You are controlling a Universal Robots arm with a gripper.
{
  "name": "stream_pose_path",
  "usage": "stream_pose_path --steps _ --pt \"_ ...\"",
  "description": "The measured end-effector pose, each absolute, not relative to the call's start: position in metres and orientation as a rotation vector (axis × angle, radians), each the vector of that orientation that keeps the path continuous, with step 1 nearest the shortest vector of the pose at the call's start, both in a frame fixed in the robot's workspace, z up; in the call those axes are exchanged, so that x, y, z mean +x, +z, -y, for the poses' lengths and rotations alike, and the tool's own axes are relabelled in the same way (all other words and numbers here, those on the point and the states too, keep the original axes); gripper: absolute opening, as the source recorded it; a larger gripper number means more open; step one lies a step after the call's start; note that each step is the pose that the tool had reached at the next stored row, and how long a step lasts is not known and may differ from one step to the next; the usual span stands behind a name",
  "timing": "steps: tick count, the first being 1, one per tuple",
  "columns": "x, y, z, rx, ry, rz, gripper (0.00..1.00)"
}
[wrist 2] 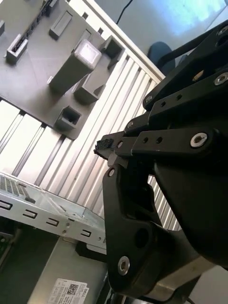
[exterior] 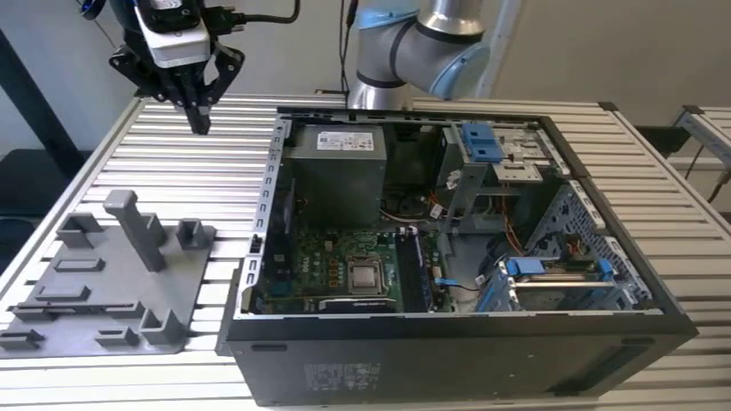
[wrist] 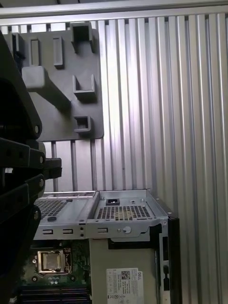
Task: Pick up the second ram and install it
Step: 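Reach for the second ram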
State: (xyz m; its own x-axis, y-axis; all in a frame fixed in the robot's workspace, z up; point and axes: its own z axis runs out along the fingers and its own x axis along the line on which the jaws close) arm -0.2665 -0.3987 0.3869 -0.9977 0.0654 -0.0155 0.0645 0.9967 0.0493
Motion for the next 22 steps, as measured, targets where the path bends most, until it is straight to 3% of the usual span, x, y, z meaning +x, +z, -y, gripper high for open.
stream_pose_path --steps 22 --pt "-0.340 0.384 0.399 0.102 0.076 -3.123 0.11"
